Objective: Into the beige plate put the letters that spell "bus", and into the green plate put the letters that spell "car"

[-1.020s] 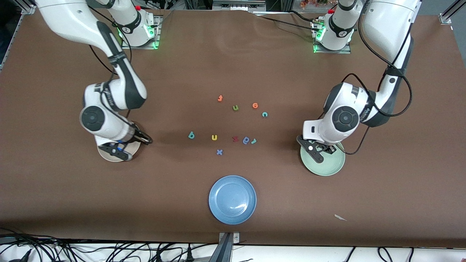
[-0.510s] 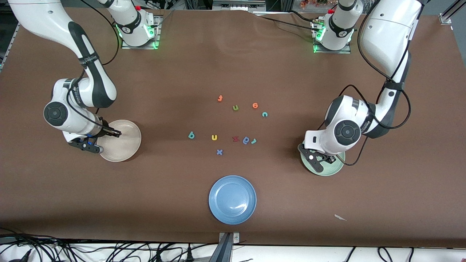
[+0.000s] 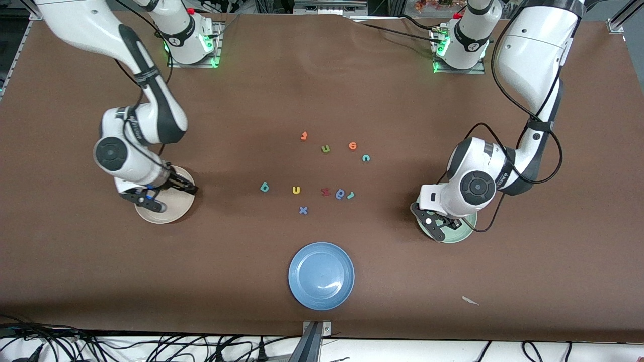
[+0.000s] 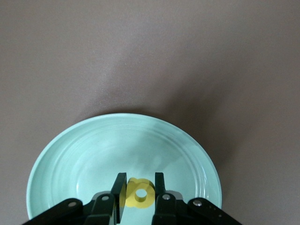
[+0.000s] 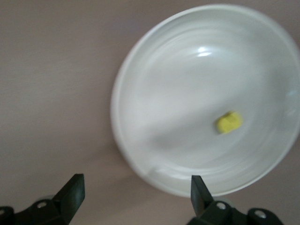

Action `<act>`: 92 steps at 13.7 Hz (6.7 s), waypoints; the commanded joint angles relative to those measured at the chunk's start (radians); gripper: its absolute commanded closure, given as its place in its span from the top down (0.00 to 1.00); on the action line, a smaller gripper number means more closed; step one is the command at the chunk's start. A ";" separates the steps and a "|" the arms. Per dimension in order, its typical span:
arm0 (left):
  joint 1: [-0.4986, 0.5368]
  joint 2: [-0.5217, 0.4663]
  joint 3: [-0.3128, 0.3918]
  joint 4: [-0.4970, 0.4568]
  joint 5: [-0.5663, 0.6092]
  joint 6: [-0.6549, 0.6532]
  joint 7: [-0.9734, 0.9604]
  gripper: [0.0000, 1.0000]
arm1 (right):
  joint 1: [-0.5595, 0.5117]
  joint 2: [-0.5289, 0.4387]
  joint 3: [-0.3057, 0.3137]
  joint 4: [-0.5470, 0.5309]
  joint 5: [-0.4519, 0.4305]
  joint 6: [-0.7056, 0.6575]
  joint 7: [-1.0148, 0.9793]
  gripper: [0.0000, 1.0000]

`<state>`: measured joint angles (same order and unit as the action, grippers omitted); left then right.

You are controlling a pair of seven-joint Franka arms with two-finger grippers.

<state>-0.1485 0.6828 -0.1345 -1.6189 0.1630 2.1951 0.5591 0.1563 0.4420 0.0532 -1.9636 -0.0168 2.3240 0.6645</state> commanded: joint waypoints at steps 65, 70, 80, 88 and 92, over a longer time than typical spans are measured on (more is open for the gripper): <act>0.134 -0.170 -0.292 -0.220 0.090 -0.038 -0.689 0.07 | 0.319 0.173 -0.010 0.219 0.060 0.067 -0.141 1.00; 0.288 -0.076 -0.289 -0.141 0.191 0.003 -0.495 0.07 | 0.420 0.290 -0.024 0.365 0.061 0.061 0.086 1.00; 0.322 -0.026 -0.316 -0.081 0.233 0.054 -0.496 1.00 | 0.497 0.388 -0.049 0.433 0.017 0.061 0.122 0.88; 0.026 0.012 -0.366 -0.001 0.257 0.037 -0.648 0.99 | 0.499 0.388 -0.049 0.434 0.023 0.061 0.145 0.27; -0.040 0.047 -0.366 -0.004 0.269 0.121 -0.584 0.81 | 0.474 0.339 -0.049 0.416 0.026 0.045 0.132 0.09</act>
<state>-0.1751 0.6907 -0.5094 -1.6541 0.3914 2.2785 -0.0866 0.6445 0.8050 0.0111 -1.5420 0.0174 2.3896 0.7890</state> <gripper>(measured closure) 0.088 0.740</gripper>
